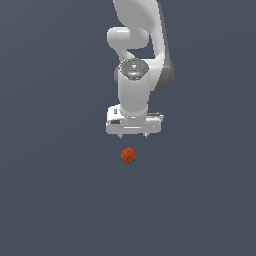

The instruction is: Pick up the object and move it to a goal position.

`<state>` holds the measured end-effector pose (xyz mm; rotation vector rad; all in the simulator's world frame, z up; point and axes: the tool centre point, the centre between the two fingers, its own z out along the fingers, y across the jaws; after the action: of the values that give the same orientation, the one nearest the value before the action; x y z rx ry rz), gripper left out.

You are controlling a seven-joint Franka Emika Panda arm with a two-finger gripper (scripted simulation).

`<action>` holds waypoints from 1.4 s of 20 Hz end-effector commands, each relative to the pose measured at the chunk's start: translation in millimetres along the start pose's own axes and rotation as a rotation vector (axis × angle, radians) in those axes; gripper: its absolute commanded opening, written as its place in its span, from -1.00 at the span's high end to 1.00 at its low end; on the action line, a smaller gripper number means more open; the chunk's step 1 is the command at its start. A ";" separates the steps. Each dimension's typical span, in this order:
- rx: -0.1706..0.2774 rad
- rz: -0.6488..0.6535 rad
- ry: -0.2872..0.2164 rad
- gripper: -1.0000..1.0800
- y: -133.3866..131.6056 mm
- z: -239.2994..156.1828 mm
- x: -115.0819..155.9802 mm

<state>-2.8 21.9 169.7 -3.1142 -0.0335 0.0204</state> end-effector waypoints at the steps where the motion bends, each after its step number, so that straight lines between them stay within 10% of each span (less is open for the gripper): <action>1: 0.000 0.000 0.000 -0.92 0.0 0.0 0.0; 28: -0.031 0.167 0.002 -0.92 20.8 7.3 2.9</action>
<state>0.0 1.2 163.7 -3.1424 0.1839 0.0196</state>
